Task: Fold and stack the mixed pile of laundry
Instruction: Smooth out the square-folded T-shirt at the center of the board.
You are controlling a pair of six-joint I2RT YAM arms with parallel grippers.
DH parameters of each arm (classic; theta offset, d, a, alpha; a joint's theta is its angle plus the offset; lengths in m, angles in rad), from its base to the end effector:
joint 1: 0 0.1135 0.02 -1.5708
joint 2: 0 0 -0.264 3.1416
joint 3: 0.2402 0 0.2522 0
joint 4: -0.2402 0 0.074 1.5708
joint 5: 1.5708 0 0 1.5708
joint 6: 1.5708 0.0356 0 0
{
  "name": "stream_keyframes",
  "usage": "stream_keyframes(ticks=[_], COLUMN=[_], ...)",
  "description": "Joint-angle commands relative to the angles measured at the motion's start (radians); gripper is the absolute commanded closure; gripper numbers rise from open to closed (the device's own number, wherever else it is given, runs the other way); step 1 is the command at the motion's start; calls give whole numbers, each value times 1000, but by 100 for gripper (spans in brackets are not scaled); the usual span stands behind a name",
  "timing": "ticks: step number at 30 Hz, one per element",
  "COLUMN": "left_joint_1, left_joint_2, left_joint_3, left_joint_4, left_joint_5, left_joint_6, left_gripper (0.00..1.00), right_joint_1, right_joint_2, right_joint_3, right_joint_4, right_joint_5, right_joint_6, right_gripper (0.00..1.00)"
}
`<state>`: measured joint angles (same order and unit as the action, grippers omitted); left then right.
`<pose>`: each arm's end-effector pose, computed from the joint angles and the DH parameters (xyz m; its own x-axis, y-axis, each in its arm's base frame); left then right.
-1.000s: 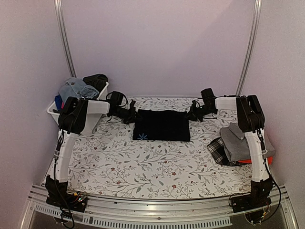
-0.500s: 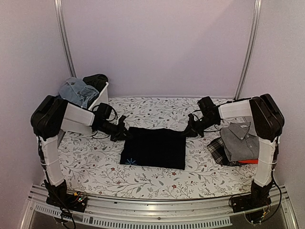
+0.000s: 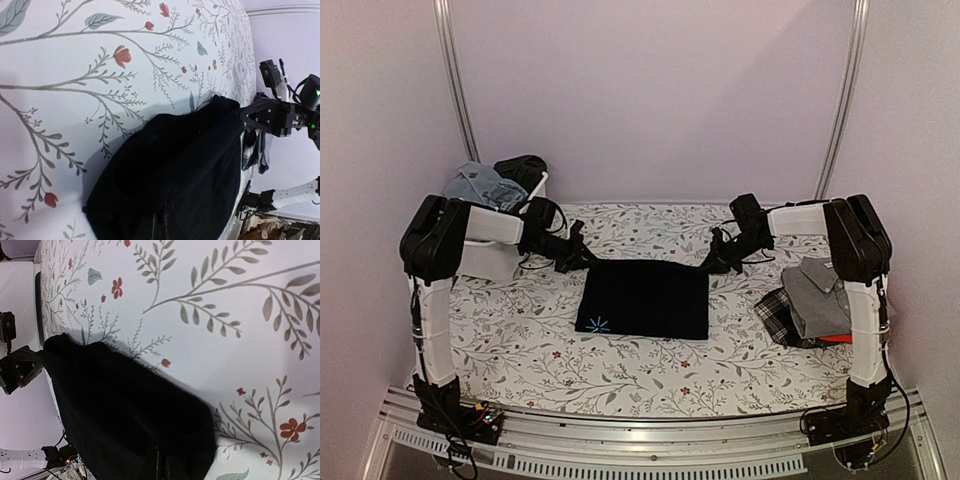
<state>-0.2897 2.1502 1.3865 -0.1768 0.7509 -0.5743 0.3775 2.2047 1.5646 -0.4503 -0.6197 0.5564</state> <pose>0.4166 -0.1495 0.1275 -0.9728 -0.1244 -0.1954 0.0783 0.6171 -0.7830 0.4165 0.1874 0.1367 -0.9903 0.0699 -0.1204 -0.0313 0.7312 0.6814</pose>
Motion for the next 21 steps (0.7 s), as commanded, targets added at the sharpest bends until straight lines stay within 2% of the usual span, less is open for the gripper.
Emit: stream_keyframes(ticks=[1, 8, 10, 12, 17, 19, 21], left_joint_1=[12, 18, 20, 32, 48, 43, 23], left_joint_2=[44, 60, 46, 12, -212, -285, -328], left_joint_3=[10, 76, 96, 96, -24, -65, -91], left_joint_4=[-27, -18, -46, -63, 16, 28, 29], left_joint_5=[-22, -10, -29, -55, -178, -175, -146], left_joint_6=[11, 1, 15, 18, 70, 103, 130], left_gripper=[100, 99, 87, 68, 24, 14, 9], right_joint_1=[-20, -27, -32, -46, -71, -72, -62], right_joint_2=[68, 88, 71, 48, -112, -173, -229], right_joint_3=[82, 112, 115, 113, 96, 69, 2], right_joint_4=[-8, 21, 24, 26, 25, 24, 38], right_joint_5=[5, -14, -16, -25, -7, -37, -90], right_joint_6=[-26, -4, 0, 9, -21, -58, -81], right_gripper=[100, 98, 83, 73, 39, 31, 30])
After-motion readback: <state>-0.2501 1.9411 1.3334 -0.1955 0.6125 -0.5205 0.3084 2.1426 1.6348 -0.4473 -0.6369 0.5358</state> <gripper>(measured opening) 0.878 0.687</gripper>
